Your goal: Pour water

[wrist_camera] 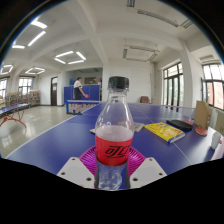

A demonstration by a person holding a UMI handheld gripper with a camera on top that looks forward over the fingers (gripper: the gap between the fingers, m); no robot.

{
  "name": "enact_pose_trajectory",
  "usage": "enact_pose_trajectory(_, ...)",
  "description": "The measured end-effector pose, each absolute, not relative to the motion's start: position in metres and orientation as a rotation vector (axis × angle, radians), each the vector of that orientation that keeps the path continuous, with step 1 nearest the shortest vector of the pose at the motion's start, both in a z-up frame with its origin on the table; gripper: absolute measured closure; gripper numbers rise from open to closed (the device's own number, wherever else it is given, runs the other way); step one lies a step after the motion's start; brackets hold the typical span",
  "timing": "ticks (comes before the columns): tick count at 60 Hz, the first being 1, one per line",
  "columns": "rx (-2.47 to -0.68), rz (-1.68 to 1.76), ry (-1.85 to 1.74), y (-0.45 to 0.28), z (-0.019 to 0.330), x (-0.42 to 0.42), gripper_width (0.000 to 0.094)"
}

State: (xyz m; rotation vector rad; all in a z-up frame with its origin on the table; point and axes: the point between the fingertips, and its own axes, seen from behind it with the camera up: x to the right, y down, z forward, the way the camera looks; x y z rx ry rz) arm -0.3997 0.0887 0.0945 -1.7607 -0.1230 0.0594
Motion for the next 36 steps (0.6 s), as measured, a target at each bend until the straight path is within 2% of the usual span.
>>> enact_pose_trajectory(1, -1.762, 0.073, -0.125, 0.088, 0.095, -0.401, 0.0614)
enact_pose_trajectory(6, -1.738, 0.131, -0.12, 0.087, 0.108, -0.404, 0.0617)
enact_pose_trajectory(10, -1.708, 0.215, -0.095, 0.076, 0.133, -0.397, 0.0616)
enact_pose_trajectory(15, -1.64, 0.353, -0.048, 0.068, 0.183, -0.388, 0.0614)
enact_pose_trajectory(23, -1.499, 0.7, 0.109, 0.047, 0.283, -0.34, 0.0615)
enact_pose_trajectory(30, -1.355, 1.037, 0.284, 0.035, 0.362, -0.258, 0.0616)
enact_pose_trajectory(36, -1.2, 1.356, 0.49, 0.028, 0.404, -0.17, 0.0616)
